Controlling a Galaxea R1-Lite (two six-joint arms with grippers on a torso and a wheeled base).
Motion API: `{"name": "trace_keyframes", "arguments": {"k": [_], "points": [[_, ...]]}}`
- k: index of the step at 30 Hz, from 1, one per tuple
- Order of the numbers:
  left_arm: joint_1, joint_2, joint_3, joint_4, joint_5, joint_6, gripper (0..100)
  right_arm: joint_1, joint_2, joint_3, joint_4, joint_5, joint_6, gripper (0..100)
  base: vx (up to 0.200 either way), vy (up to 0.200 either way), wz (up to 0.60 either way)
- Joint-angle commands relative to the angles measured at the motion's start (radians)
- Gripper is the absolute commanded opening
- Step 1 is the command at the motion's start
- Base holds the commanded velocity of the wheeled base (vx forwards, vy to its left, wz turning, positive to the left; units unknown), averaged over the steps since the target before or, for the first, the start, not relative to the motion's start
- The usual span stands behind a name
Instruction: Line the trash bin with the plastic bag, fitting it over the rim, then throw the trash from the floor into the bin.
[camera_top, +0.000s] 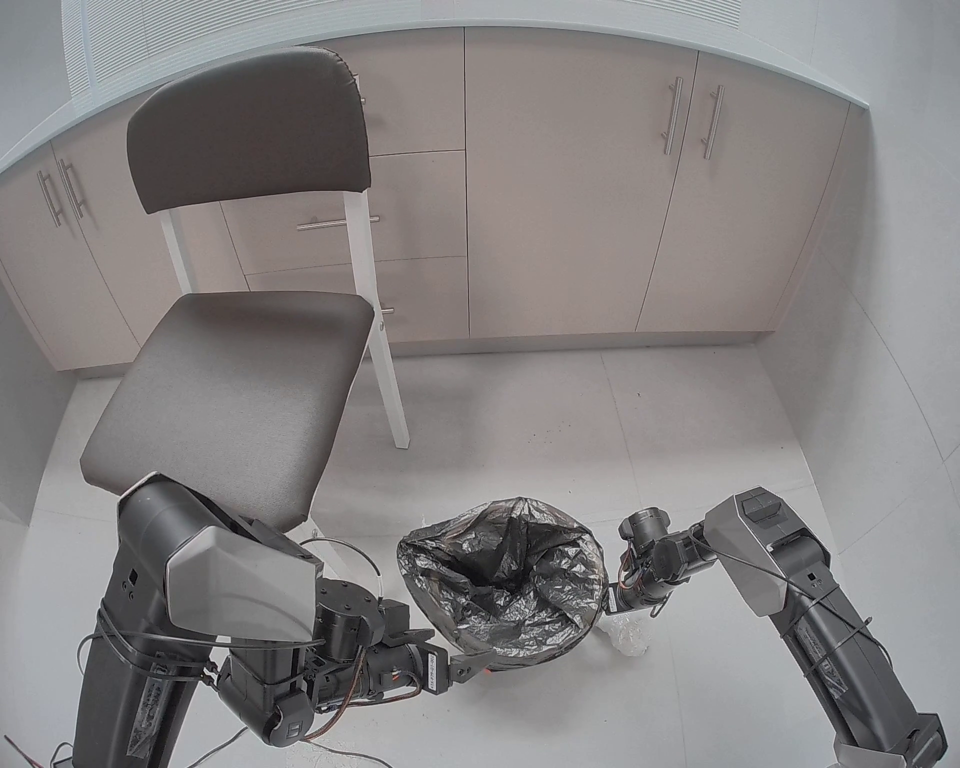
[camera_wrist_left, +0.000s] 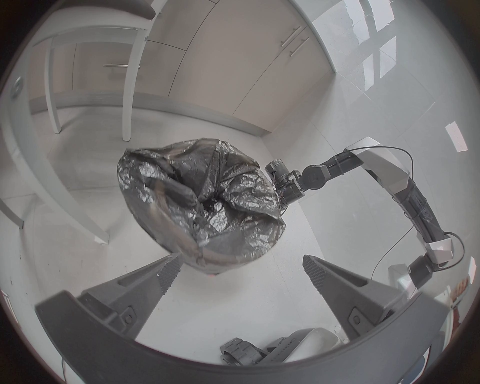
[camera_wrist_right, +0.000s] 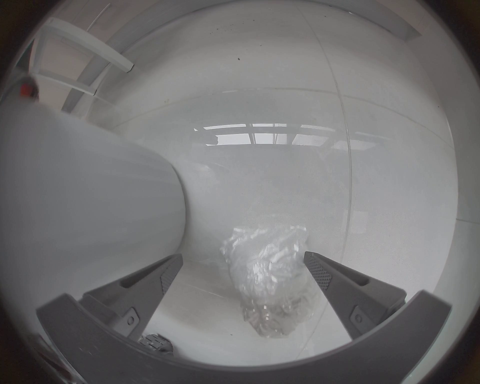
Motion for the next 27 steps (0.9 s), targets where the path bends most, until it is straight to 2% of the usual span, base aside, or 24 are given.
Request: {"name": "trace_keyframes", "arguments": {"k": [1, 4, 9, 12, 20, 22, 27], "points": [[-0.001, 0.004, -0.001, 0.0, 0.0, 0.003, 100, 0.0, 0.001, 0.0, -0.002, -0.031, -0.006, 100, 0.0, 0.0, 0.0], [-0.001, 0.006, -0.003, 0.0, 0.001, 0.003, 100, -0.001, 0.001, 0.0, -0.005, -0.08, -0.028, 100, 0.0, 0.0, 0.0], [-0.004, 0.023, -0.015, 0.0, 0.027, 0.044, 100, 0.0, 0.001, 0.0, -0.006, -0.209, -0.164, 100, 0.0, 0.0, 0.0], [-0.004, 0.024, -0.018, 0.0, 0.031, 0.042, 100, 0.003, 0.001, 0.0, -0.006, -0.249, -0.207, 100, 0.0, 0.0, 0.0], [-0.001, 0.021, -0.021, 0.0, 0.032, 0.021, 100, 0.005, 0.001, 0.0, 0.005, -0.241, -0.233, 100, 0.0, 0.0, 0.0], [0.001, 0.015, -0.023, -0.002, 0.031, -0.016, 100, 0.006, 0.001, 0.0, 0.005, -0.234, -0.259, 100, 0.0, 0.0, 0.0], [0.001, 0.015, -0.026, -0.002, 0.032, -0.025, 100, 0.013, 0.001, 0.0, 0.035, -0.191, -0.281, 100, 0.0, 0.0, 0.0]]}}
